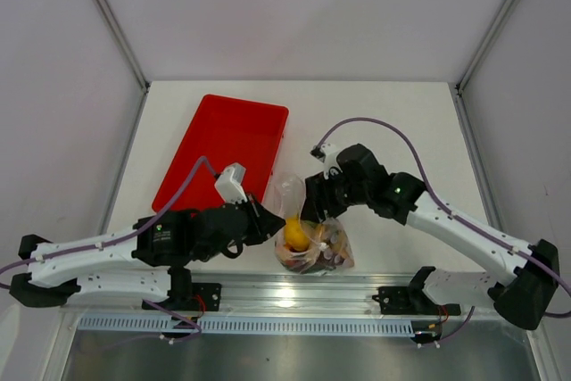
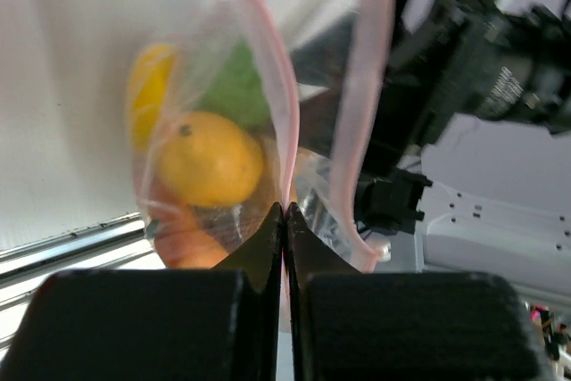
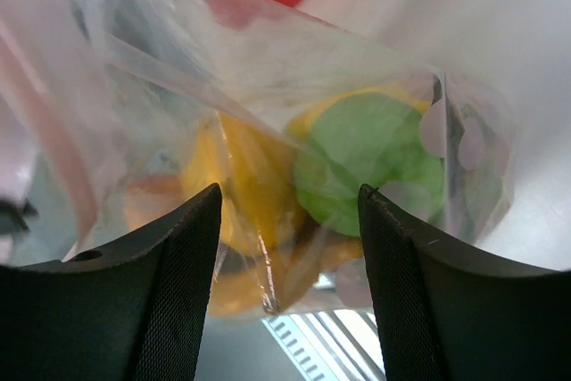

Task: Place the food in the zip-top bag and seal the zipper
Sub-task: Adjust the zipper food storage bag at the center of the board.

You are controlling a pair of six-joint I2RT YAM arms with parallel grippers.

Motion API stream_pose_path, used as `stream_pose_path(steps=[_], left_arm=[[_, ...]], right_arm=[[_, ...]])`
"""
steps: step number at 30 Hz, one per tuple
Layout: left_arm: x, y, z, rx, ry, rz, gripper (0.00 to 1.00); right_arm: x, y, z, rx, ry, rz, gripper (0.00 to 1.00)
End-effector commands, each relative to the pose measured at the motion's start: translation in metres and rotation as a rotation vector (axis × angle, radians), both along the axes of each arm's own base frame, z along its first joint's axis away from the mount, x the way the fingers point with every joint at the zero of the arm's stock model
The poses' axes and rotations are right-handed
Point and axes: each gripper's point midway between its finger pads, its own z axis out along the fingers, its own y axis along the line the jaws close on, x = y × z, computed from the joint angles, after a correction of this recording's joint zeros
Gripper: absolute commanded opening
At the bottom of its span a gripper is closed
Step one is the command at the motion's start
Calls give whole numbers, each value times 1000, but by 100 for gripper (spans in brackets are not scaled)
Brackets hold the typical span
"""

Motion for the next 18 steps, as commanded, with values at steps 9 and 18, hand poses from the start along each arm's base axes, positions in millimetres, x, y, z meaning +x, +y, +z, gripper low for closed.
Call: stream_pose_path(steps=[9, 18], left_arm=[[-5, -18, 34, -121, -24, 0, 0], [2, -14, 47, -134, -59, 30, 0]], right_arm=[[6, 2, 28, -76, -136, 95, 65], [-39, -47, 74, -44, -226, 203, 67]])
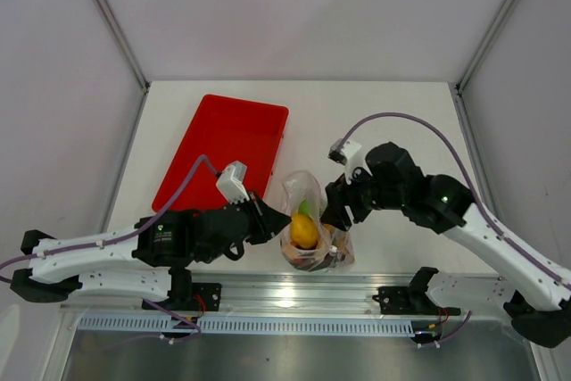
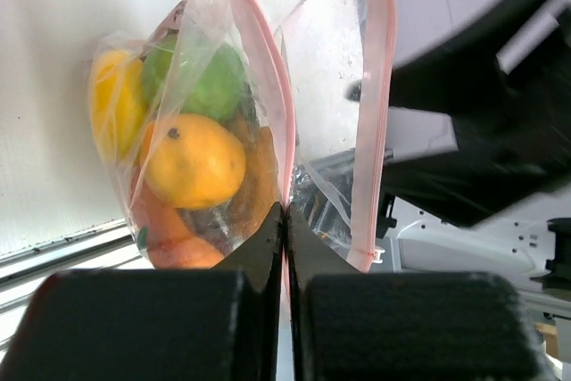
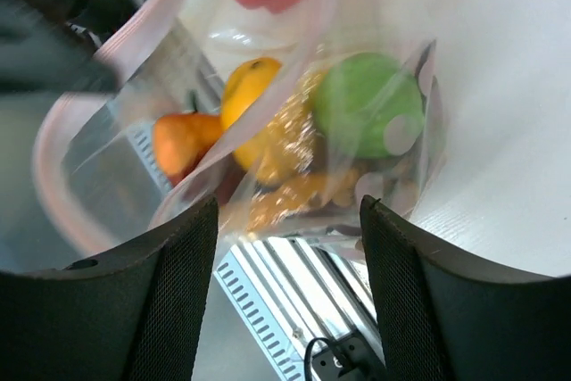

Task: Place the food in the zip-top bag and seal the zipper
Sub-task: Adjust the zipper food storage bag at the center of the board.

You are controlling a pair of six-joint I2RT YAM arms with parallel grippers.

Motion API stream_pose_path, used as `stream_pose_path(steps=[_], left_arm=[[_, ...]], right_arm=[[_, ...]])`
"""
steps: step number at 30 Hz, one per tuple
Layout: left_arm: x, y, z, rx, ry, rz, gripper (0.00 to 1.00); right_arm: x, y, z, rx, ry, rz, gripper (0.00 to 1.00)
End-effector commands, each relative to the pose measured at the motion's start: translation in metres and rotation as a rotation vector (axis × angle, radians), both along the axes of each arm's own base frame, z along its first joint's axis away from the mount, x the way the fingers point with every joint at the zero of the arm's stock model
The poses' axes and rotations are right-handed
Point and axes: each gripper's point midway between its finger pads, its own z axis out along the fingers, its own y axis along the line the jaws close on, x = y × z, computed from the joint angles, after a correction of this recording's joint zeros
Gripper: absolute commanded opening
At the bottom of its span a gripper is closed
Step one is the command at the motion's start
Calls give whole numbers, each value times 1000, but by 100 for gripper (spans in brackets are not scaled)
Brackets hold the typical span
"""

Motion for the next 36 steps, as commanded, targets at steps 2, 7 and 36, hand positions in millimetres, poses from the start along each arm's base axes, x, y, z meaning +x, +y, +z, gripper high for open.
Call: stream_pose_path(steps=[2, 7, 36], left_arm=[[7, 2, 31, -79, -34, 47, 1], [8, 4, 35, -71, -36, 52, 1], [13, -5, 33, -45, 36, 128, 1]], right_arm=[[-35, -19, 28, 55, -44, 135, 67], [-66, -21, 41, 157, -23, 253, 66], [-45, -8, 3, 29, -93, 93, 19]])
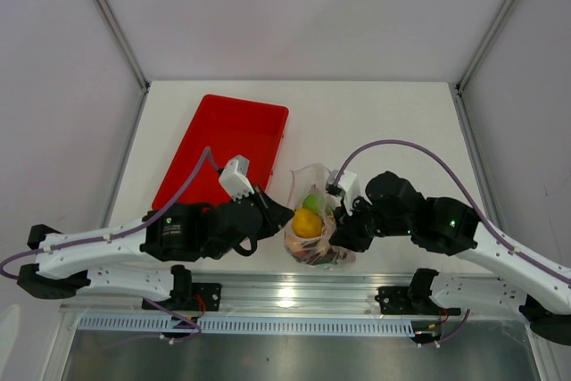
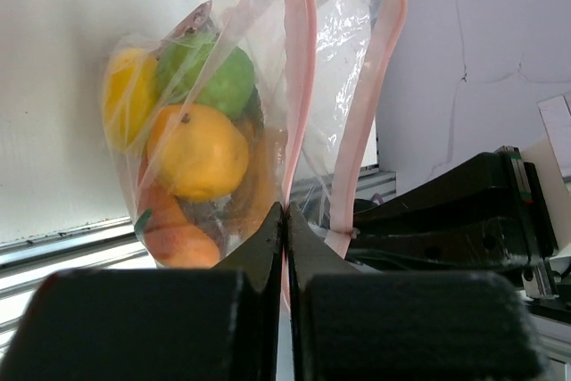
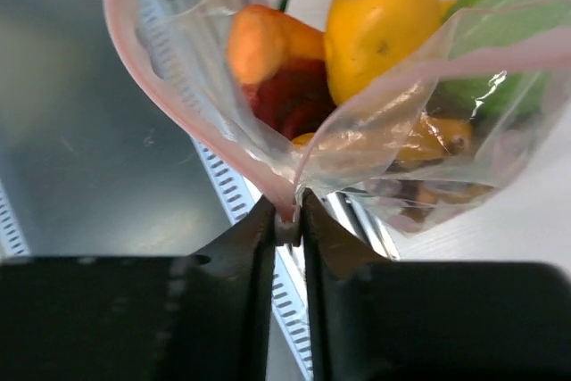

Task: Place the food in the zip-top bag and seal the zipper
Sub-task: Adjust the zipper food storage bag at the center of the board.

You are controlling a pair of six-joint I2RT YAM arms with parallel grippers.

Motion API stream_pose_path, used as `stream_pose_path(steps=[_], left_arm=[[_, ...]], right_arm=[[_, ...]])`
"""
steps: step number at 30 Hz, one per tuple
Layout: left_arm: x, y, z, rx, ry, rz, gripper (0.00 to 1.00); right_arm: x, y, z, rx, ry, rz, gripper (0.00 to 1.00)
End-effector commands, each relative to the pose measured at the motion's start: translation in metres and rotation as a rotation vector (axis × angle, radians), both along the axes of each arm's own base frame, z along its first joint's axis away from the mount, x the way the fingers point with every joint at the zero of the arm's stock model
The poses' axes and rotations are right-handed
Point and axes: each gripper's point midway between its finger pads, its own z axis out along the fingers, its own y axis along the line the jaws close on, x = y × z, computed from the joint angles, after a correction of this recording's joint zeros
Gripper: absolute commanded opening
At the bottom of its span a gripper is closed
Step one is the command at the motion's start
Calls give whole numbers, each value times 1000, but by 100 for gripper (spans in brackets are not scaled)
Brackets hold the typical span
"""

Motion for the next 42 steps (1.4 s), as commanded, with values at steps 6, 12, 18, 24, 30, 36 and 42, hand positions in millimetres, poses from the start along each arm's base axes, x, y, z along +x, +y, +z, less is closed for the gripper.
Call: stream_pose_path(steps=[6, 12, 18, 24, 30, 36, 42], left_arm=[[10, 15, 21, -14, -66, 50, 14], [25, 48, 47, 87, -292, 33, 84], [5, 21, 140, 117, -949, -345, 100], [-27, -26, 156, 267, -1394, -677, 99], [-63, -72, 111, 363, -1558, -1093, 99], [-67, -69, 112, 263, -1572, -1108, 99], [30, -35, 158, 469, -1409, -473, 99]], right_arm=[[30, -14, 36, -5, -167, -134, 0], [26, -29, 71, -2, -225, -110, 0], [27, -41, 83, -71, -244, -103, 0], [1, -27, 82, -74, -134, 54, 0], [-14, -25, 95, -20, -105, 109, 0], [-27, -36, 99, 46, -70, 87, 0], [-20, -50, 80, 7, -27, -44, 0]])
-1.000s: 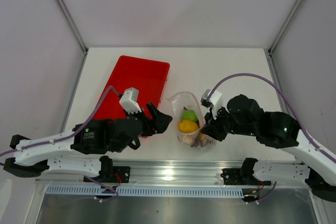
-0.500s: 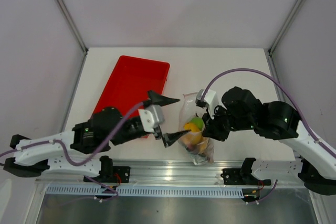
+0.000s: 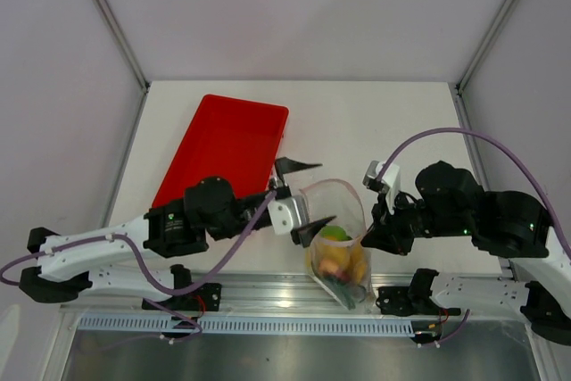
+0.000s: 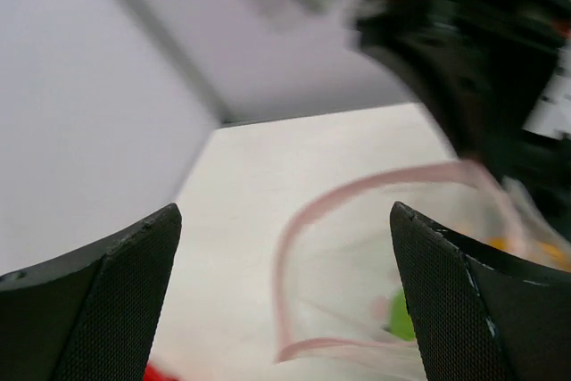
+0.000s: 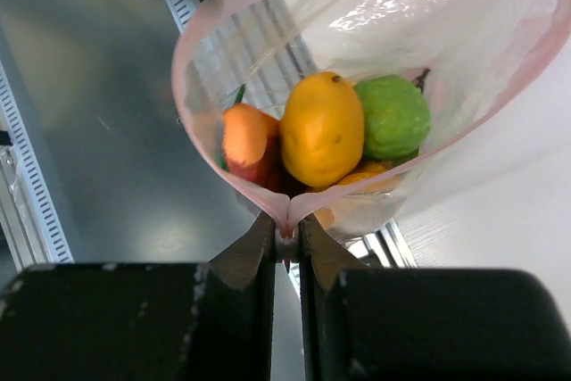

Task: Place the food in the zip-top bag and seal the zipper
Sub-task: Adjust the zipper food storage bag at the center of the board.

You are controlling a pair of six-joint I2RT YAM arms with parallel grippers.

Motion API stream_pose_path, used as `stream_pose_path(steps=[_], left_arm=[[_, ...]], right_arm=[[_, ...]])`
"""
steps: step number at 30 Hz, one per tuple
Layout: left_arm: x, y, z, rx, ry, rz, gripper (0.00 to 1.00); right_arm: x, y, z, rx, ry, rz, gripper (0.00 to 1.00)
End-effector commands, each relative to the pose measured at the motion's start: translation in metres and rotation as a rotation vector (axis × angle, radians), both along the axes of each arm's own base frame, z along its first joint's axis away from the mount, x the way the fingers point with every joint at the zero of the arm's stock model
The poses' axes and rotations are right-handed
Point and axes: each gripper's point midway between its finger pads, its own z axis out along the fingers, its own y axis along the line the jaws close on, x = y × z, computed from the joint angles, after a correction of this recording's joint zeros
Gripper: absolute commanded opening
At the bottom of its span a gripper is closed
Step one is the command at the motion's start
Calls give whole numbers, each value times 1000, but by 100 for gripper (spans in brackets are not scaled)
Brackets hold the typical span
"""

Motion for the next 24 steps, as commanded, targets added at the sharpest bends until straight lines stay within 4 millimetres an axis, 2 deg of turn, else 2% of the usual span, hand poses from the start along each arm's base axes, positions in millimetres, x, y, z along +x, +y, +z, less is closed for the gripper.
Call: stream_pose_path(steps=[1, 2, 3, 4, 5, 6, 9, 11, 12, 13, 14, 16, 18, 19, 21, 24], left_arm=[[56, 37, 53, -243, 37, 348, 99], [59, 44, 64, -289, 107, 373, 99], [69, 47, 57, -275, 154, 426, 99], [72, 51, 65, -286, 193, 444, 99], [74, 50, 45, -227, 267, 470, 99], [80, 52, 55, -235, 300, 495, 99], [83, 46, 31, -126, 412, 493, 97], [79, 40, 23, -73, 409, 437, 97], [73, 33, 20, -44, 378, 368, 97], [49, 24, 27, -5, 278, 183, 98], [33, 17, 16, 20, 228, 70, 99], [9, 11, 27, -45, 77, -108, 99], [-4, 13, 36, -79, 25, -188, 100], [-12, 16, 54, -90, -7, -235, 99], [-26, 1, 43, -18, 22, -345, 99], [-42, -11, 45, 26, 51, -469, 99]], right_arm=[[5, -2, -5, 14, 21, -87, 0], [5, -4, -5, 28, 26, -105, 0], [6, -4, -12, 18, 32, -117, 0], [7, -5, -14, 25, 31, -129, 0], [7, -4, -11, 53, 25, -128, 0], [7, -4, -16, 49, 32, -132, 0], [7, -5, -20, 47, 30, -133, 0], [5, -5, -21, 38, 35, -121, 0], [3, -6, -24, 18, 40, -109, 0], [2, -6, -23, 19, 41, -100, 0], [1, -6, -22, 15, 44, -94, 0], [0, -8, -17, 21, 36, -90, 0], [-1, -9, -13, 29, 31, -89, 0], [-1, -10, -11, 33, 28, -88, 0], [0, -11, -4, 48, 15, -87, 0], [-1, -10, 2, 61, 8, -81, 0]])
